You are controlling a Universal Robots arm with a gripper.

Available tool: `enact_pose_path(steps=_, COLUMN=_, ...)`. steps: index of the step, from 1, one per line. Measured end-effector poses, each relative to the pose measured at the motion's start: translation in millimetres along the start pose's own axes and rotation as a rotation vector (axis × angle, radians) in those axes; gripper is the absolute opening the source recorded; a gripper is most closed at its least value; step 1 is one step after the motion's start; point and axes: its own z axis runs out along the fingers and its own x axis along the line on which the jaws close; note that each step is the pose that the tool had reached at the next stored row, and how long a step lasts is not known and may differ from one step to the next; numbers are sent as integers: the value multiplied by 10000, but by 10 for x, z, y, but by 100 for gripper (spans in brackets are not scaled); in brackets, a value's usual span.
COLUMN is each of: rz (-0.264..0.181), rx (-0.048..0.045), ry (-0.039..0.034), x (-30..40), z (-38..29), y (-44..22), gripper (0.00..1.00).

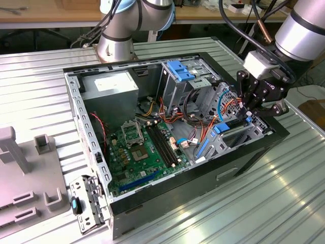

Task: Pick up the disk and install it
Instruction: 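Insert the first disk wire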

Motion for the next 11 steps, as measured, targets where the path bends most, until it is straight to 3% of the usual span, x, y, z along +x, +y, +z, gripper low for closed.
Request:
enact_pose_path(steps=5, rz=-1, rx=0, ry=2, x=-2, z=-4, y=-2, gripper=11)
enact_pose_path(steps=11, rz=0, rx=-5, ry=3, x=-8, z=-93, y=-5, gripper=11)
